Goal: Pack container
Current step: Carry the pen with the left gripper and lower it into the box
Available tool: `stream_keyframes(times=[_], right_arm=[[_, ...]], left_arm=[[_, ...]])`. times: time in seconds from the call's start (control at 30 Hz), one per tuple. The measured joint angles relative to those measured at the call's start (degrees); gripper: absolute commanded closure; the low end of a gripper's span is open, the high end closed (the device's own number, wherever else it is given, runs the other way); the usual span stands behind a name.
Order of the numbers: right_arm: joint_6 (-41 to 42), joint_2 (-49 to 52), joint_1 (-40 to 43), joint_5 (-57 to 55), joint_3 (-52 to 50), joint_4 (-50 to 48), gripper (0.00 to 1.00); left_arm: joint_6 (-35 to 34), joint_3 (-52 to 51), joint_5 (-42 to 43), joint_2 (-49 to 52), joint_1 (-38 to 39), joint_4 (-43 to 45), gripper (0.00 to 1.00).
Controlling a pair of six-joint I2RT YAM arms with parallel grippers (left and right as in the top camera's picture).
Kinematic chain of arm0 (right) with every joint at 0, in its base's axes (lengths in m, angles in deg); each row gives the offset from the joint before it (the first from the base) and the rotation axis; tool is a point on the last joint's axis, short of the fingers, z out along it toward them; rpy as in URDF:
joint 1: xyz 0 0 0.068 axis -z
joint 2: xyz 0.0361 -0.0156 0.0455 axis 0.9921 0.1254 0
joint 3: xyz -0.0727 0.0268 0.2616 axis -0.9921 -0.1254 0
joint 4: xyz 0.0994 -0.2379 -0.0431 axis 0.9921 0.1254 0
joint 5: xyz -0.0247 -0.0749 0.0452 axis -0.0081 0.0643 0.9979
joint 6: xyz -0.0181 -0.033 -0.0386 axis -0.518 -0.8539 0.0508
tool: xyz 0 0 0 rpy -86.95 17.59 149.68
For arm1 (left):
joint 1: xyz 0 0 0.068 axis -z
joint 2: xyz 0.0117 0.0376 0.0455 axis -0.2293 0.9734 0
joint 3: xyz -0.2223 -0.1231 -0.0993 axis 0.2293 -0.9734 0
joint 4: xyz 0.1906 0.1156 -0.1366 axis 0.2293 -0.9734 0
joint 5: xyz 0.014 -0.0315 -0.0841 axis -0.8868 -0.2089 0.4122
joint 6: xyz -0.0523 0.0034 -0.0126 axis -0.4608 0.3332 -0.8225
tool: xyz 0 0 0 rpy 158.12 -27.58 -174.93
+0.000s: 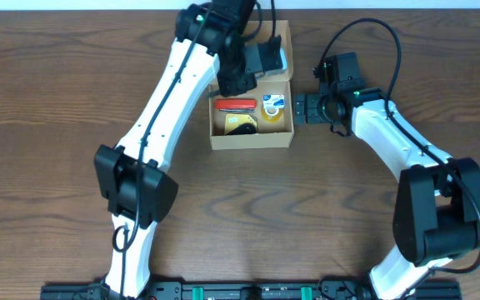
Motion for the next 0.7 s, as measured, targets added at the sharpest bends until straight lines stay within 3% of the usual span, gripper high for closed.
stream_keyframes(times=[0.27,0.7], right_arm=[[0.00,0.00,0.00,0.00,0.00,-0.02,0.01],[0.00,0.00,-0.02,0.00,0.00,0.00,0.01]], left_arm=[[3.96,-0.24,6.93,0.09,0.02,-3.54,0.94],[7.74,-7.63,8.85,0.09,0.02,1.79,0.94]])
